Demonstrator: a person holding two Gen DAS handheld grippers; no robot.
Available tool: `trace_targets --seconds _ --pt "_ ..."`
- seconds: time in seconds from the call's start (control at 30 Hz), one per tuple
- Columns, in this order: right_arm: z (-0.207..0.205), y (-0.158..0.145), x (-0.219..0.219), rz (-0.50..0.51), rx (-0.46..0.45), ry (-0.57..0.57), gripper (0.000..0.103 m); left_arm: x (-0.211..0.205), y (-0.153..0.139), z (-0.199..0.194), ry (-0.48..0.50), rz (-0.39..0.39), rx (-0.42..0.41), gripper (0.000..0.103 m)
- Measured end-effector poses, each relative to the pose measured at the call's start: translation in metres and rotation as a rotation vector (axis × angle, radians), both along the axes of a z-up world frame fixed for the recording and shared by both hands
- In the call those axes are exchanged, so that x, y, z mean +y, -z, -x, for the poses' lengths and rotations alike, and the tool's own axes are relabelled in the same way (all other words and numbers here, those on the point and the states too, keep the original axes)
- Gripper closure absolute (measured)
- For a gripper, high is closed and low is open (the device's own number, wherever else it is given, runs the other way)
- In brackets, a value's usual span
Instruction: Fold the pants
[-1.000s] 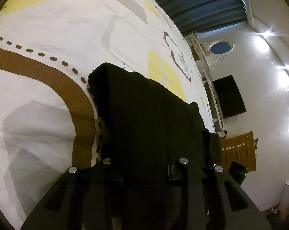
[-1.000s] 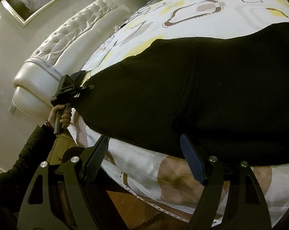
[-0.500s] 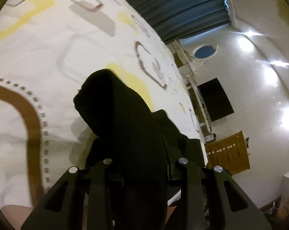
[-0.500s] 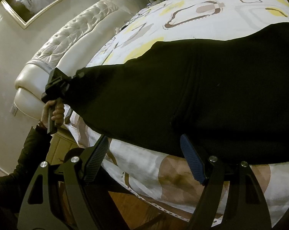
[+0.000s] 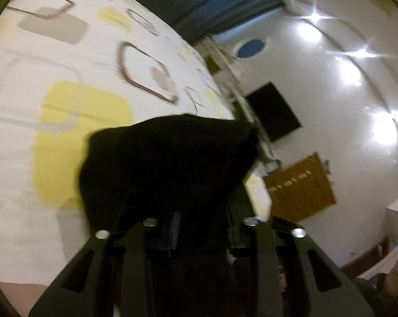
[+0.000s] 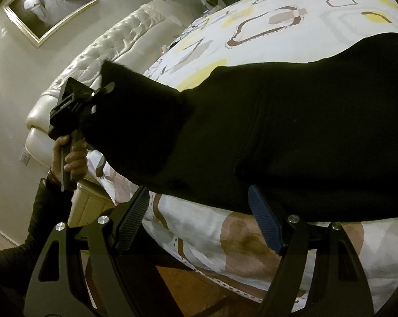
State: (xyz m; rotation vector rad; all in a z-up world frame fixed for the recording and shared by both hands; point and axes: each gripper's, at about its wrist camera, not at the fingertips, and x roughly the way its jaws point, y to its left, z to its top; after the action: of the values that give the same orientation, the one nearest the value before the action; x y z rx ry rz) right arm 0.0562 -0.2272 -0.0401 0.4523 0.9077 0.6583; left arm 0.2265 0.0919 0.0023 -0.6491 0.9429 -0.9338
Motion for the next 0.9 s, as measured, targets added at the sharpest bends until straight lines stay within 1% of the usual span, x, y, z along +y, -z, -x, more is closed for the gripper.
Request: trace_targets --seconds 0.03,0.07,0.1,0.13,0.23,0.3,0.33,0.43,0.57,0.6,0.63,0.73,0.9 --pt "0.001 -0.001 -0.001 -0.003 -0.005 0.002 0.025 -0.009 0.0 0.0 0.014 0.012 0.004 0.084" --pt "0.0 -0.002 -0.003 -0.005 -0.008 0.004 0.025 -0.02 0.0 0.0 0.027 0.0 0.002 0.084" --pt "0.001 -0.003 -0.004 -0.007 -0.009 0.006 0.025 -0.032 0.001 -0.001 0.039 -0.034 -0.009 0.084" --pt "0.001 -0.003 -0.005 -0.01 -0.01 0.007 0.025 -0.04 0.003 -0.002 0.046 -0.05 -0.011 0.084" --pt "0.002 -0.004 -0.01 -0.015 -0.009 0.014 0.025 -0.055 0.018 -0.004 0.08 -0.025 0.014 0.084" --pt "0.001 -0.004 -0.013 -0.021 -0.006 0.019 0.025 -0.065 0.031 -0.006 0.094 -0.049 0.028 0.084" --pt "0.0 -0.005 -0.015 -0.032 -0.001 0.022 0.025 -0.067 0.038 -0.007 0.1 -0.046 0.043 0.084" --pt "-0.003 -0.008 -0.016 -0.068 0.007 0.018 0.025 -0.065 0.047 -0.007 0.104 -0.037 0.064 0.084" --pt "-0.012 -0.016 -0.01 -0.109 0.005 -0.009 0.025 -0.059 0.039 0.001 0.102 -0.013 0.034 0.084" --pt "-0.018 -0.018 -0.009 -0.135 0.012 -0.016 0.025 -0.058 0.038 0.002 0.103 -0.013 0.031 0.084" --pt "-0.026 -0.018 -0.007 -0.182 0.031 -0.027 0.025 -0.057 0.039 0.002 0.103 -0.009 0.035 0.084" --pt "-0.048 -0.014 0.005 -0.225 0.075 -0.047 0.025 -0.053 0.04 0.001 0.091 0.04 0.059 0.084" --pt "-0.068 -0.004 0.047 -0.187 0.101 -0.106 0.025 -0.048 0.043 -0.004 0.075 0.059 0.071 0.084"
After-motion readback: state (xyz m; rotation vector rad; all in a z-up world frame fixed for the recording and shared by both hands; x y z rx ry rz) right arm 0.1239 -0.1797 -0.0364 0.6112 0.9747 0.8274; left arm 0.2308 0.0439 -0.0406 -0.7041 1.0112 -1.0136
